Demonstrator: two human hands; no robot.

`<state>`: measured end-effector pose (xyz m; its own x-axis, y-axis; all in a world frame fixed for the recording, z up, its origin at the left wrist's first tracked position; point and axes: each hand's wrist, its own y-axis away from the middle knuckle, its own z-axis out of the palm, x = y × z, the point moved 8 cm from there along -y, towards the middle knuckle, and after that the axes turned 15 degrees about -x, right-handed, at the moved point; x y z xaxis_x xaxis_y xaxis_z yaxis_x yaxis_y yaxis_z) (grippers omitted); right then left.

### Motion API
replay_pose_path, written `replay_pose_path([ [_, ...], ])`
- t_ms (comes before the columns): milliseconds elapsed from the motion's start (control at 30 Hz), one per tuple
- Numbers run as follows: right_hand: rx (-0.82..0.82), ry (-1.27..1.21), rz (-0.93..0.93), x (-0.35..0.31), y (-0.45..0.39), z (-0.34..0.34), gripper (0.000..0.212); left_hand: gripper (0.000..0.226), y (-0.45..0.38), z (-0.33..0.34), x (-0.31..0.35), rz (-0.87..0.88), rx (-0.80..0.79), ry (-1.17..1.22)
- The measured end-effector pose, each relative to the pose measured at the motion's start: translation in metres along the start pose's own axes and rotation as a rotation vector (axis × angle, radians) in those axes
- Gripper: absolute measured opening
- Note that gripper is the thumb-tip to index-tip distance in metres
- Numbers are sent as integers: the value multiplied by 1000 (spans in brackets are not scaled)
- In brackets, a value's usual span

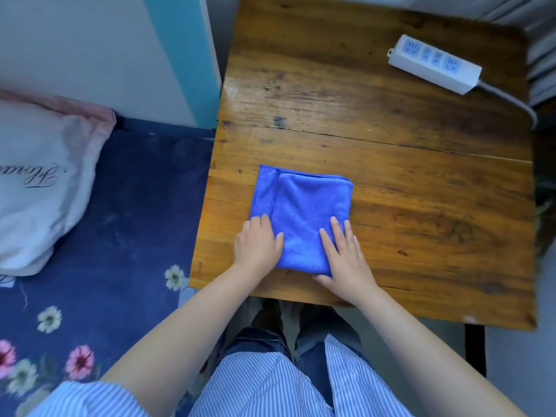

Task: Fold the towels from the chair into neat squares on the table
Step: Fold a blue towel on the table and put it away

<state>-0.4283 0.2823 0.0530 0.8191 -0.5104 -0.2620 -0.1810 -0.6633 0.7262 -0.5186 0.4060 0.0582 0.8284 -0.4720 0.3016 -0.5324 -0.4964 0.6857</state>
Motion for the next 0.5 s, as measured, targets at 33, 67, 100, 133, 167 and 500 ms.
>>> replay_pose_path([
  [33, 0, -24, -13, 0, -1, 0, 86, 38, -6, 2, -3, -53, -20, 70],
  [67, -14, -36, -23, 0, -2, 1, 83, 38, -9, 3, -5, -90, -26, 146],
  [100, -26, -48, -33, 0, -3, 3, 81, 37, -11, 2, -6, -108, -28, 214],
  [133, -27, -61, -41, 2, -3, 4, 80, 37, -14, 1, -4, -111, -25, 270],
  [167, -27, -66, -46, 4, -3, 5, 79, 37, -17, 1, -3, -113, -26, 318],
  [500, 84, -70, -59, 13, 2, 4, 86, 30, -9, -17, 8, 103, 135, 657],
])
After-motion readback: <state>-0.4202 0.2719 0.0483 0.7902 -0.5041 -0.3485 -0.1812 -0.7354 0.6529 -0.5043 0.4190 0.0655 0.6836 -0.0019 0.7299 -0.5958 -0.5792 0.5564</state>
